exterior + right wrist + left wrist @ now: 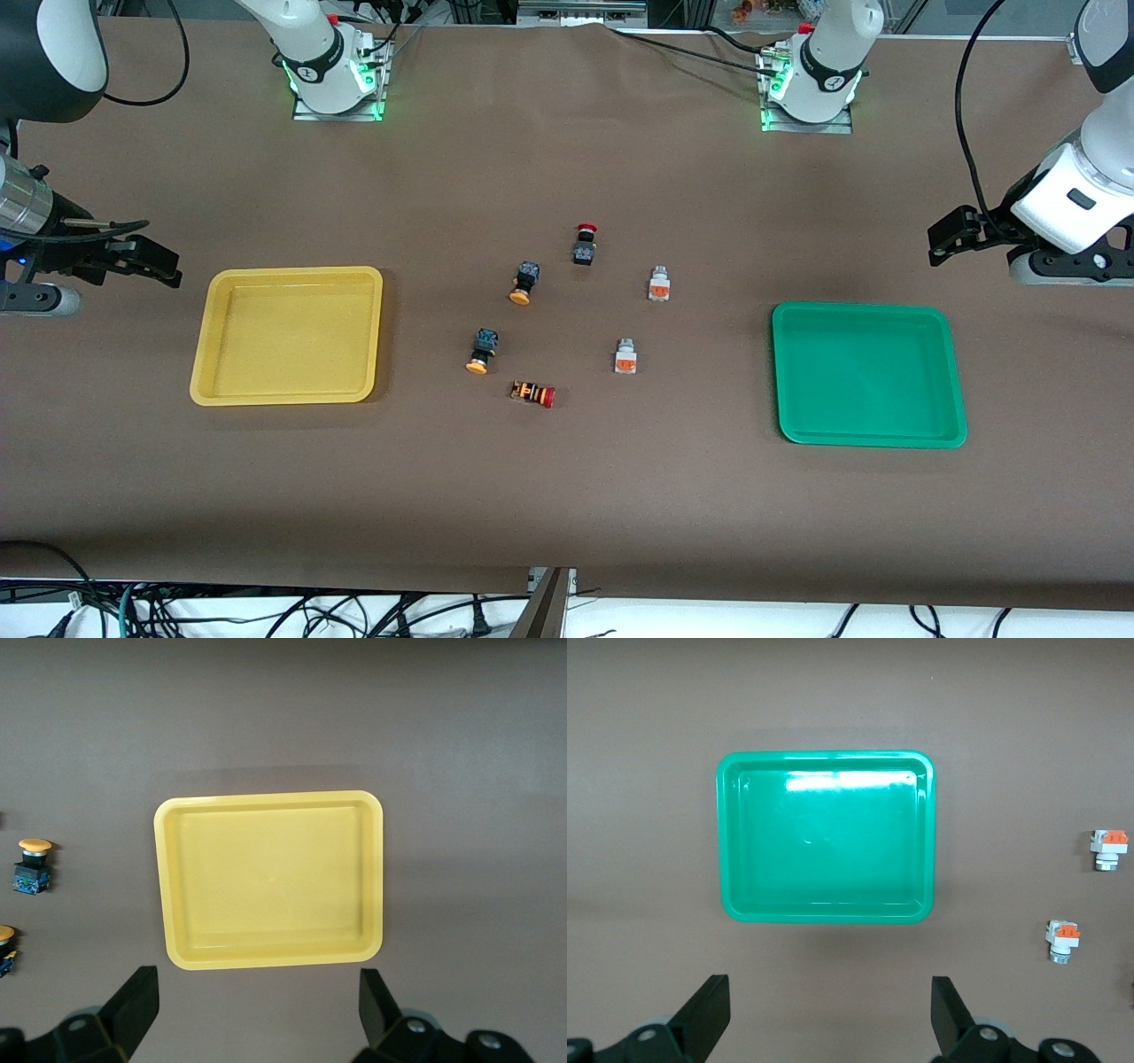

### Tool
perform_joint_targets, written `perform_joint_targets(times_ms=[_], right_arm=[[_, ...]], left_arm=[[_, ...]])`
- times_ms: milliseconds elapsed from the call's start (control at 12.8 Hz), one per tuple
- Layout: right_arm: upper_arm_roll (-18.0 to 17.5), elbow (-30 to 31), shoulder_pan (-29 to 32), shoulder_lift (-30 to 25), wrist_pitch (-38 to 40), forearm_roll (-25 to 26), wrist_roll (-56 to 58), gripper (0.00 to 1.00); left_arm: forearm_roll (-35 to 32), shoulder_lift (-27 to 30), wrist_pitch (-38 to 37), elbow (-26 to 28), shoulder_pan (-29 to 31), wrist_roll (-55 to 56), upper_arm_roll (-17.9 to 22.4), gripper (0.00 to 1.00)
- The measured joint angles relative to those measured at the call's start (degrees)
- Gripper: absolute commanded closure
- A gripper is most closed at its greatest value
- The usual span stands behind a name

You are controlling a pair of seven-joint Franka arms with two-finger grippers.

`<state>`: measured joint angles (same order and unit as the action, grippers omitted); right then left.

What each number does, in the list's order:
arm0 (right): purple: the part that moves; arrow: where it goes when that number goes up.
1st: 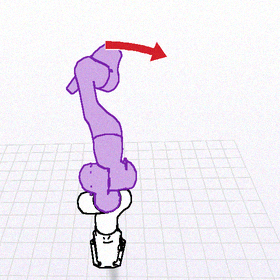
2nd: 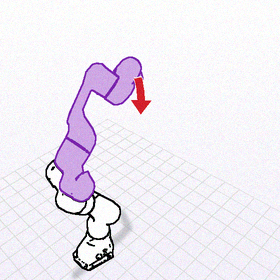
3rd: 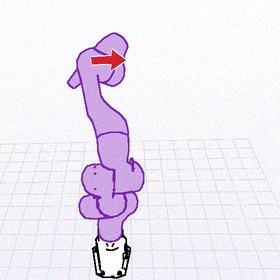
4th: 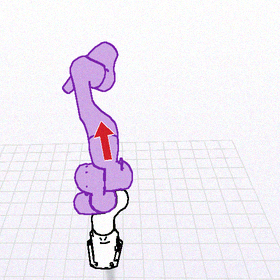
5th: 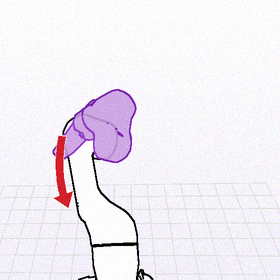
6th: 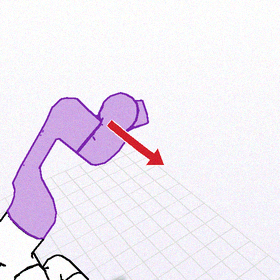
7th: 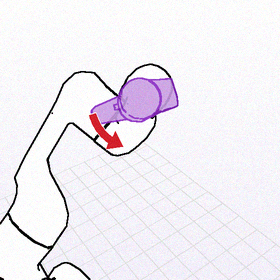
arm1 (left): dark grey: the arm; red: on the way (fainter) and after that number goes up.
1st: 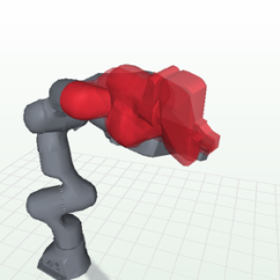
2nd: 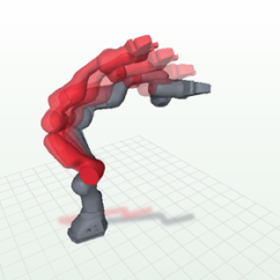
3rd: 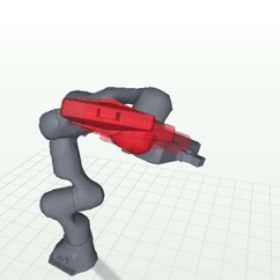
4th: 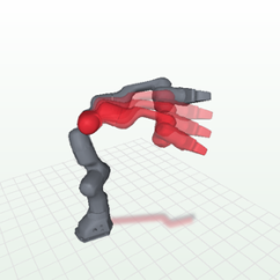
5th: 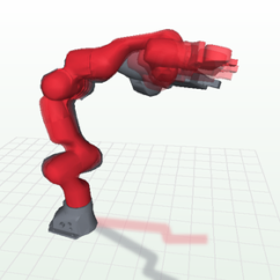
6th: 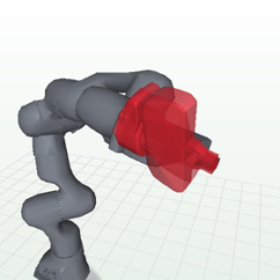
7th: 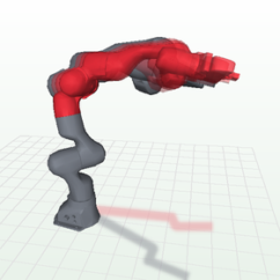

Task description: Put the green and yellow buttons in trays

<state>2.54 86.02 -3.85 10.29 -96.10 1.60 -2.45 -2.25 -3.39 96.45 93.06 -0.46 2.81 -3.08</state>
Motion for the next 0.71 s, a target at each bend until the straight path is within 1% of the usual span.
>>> perform_joint_targets(times_ms=[705], right_arm=[[0.0, 0.0, 0.0, 0.0, 0.0, 0.0, 0.0, 0.0]], left_arm=[[-0.2, 0.0, 0.0, 0.0, 0.0, -0.4, 0.0, 0.0]])
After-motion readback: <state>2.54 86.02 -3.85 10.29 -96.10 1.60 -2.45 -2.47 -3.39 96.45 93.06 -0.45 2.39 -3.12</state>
